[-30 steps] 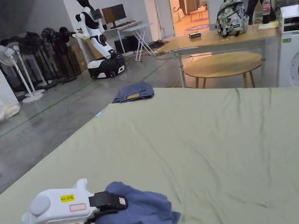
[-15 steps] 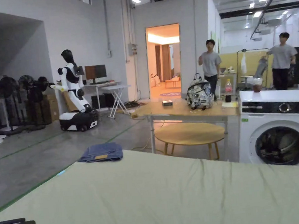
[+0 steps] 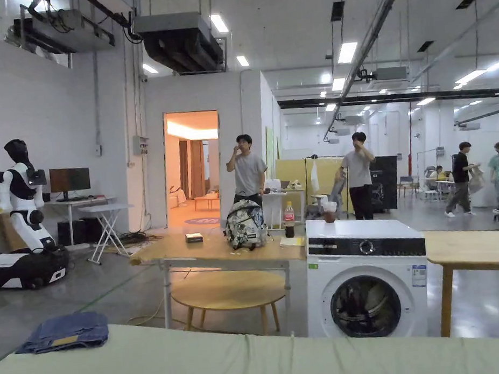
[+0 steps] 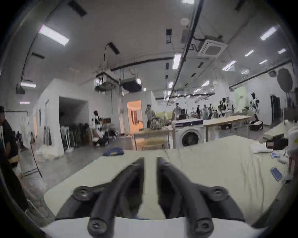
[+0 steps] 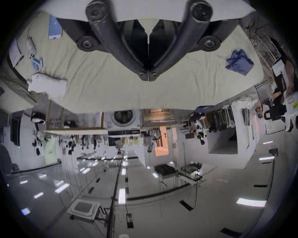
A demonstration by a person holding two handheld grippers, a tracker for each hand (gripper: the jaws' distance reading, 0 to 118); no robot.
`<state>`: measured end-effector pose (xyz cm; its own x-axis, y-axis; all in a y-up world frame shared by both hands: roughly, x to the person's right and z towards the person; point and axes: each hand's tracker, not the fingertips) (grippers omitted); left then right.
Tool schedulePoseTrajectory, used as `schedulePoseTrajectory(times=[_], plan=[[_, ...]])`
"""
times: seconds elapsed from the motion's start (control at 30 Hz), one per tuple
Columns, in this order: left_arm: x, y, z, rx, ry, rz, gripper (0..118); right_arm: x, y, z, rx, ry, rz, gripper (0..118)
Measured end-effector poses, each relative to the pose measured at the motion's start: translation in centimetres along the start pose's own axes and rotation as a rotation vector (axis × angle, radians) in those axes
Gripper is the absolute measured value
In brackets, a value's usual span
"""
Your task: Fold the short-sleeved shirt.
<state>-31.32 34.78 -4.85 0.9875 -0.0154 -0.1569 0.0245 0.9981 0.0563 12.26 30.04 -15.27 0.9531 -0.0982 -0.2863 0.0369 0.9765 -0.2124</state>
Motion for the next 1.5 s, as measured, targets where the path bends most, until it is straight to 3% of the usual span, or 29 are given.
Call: schedulePoseTrajectory(times=[0.1, 0.33, 0.43, 0.9, 1.13, 1.17, 1.2, 1.27, 1.3, 1.47, 1.5], plan=[[2.7, 0.2, 1.3, 0.024, -0.04, -0.004, 0, -0.7, -0.8, 0.6, 0.01, -0.016, 0.013, 0], [5.2, 0.2, 2.9, 0.017, -0.055, 0.147, 0, -2.7, -1.9, 2.7, 0.078, -0.097, 0.098, 0], [5.4, -0.4, 2.5, -0.03, -0.08, 0.089, 0, -2.7, -1.6, 3.0, 0.091, -0.092, 0.108, 0], [5.3, -0.1, 2.6, -0.039, -0.123, 0.126, 0, -2.6, -1.3, 2.8, 0.08, -0.087, 0.049, 0], [5.4, -0.2, 2.3, -0.055, -0.124, 0.115, 0, -2.7, -1.0, 2.5, 0.073, -0.089, 0.059, 0], [5.5, -0.3, 2.2, -0.062, -0.116, 0.104, 0, -2.7, -0.9, 2.5, 0.074, -0.09, 0.056, 4], [5.5, -0.3, 2.1, -0.059, -0.107, 0.099, 4, -2.5, -0.9, 2.5, 0.075, -0.085, 0.051, 22], [5.4, -0.2, 2.2, -0.052, -0.109, 0.11, 24, -2.6, -0.9, 2.5, 0.077, -0.063, 0.031, 69], [5.3, -0.1, 2.2, -0.045, -0.124, 0.128, 33, -2.6, -1.0, 2.5, 0.083, -0.06, 0.023, 81], [5.5, 0.0, 2.4, -0.015, -0.129, 0.132, 91, -2.9, -0.9, 2.7, 0.092, -0.043, 0.034, 104], [5.5, 0.1, 2.3, -0.014, -0.131, 0.129, 97, -3.3, -0.8, 2.7, 0.096, -0.052, 0.04, 109]])
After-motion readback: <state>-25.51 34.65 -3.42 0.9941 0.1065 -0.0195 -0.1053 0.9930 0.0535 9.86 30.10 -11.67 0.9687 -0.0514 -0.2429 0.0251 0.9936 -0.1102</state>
